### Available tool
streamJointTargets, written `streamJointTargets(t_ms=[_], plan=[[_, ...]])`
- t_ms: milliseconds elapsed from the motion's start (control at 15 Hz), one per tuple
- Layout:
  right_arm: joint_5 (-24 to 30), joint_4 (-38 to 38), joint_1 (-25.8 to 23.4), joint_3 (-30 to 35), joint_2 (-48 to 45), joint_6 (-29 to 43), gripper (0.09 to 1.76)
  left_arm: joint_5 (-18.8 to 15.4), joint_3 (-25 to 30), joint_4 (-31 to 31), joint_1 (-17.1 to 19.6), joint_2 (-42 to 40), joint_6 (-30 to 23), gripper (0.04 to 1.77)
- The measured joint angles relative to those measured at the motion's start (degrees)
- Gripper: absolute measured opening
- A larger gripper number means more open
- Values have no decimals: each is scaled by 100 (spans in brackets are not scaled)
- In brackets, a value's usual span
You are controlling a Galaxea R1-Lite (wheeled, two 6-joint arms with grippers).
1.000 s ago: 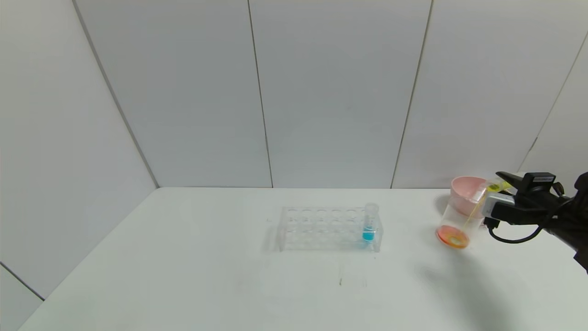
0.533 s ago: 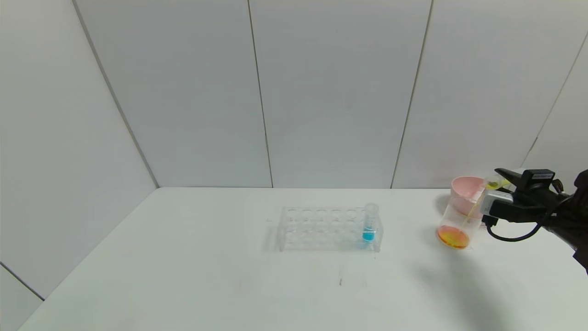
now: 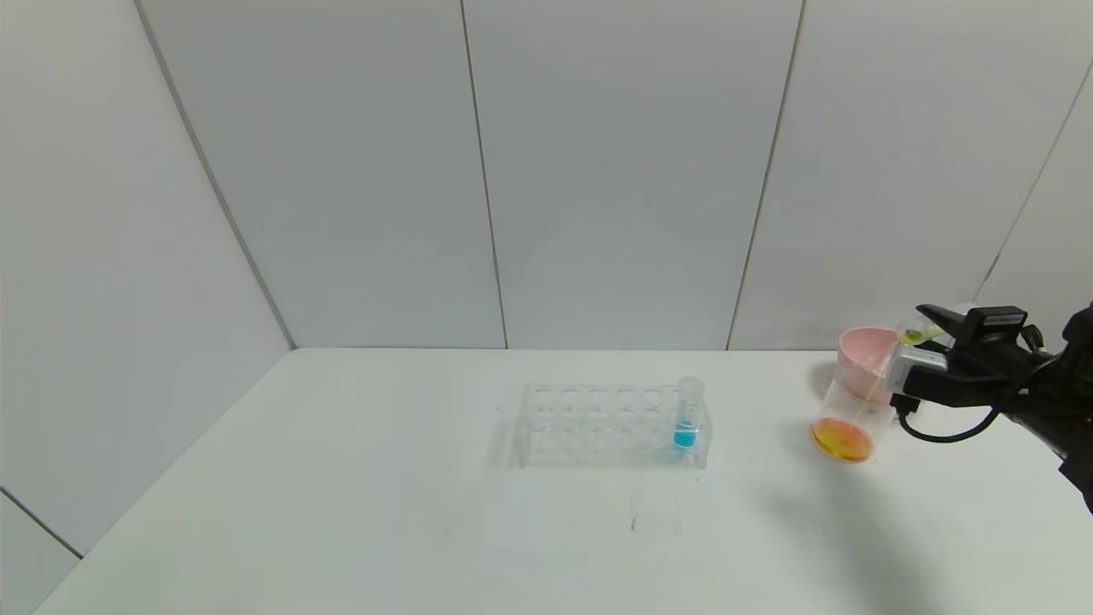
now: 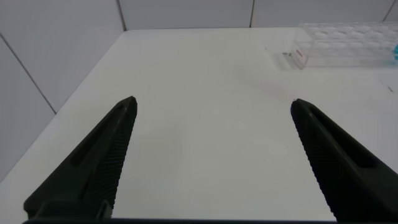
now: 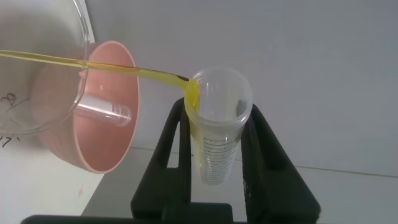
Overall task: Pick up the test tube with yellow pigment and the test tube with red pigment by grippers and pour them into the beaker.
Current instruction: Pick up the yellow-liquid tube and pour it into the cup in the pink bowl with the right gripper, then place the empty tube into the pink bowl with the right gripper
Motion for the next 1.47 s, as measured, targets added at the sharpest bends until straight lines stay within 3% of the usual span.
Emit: streamJointTargets(t_ms=[1467], plan=[[-219,2,282,-155,29,-137,53,0,0,0,0,0,0,176]])
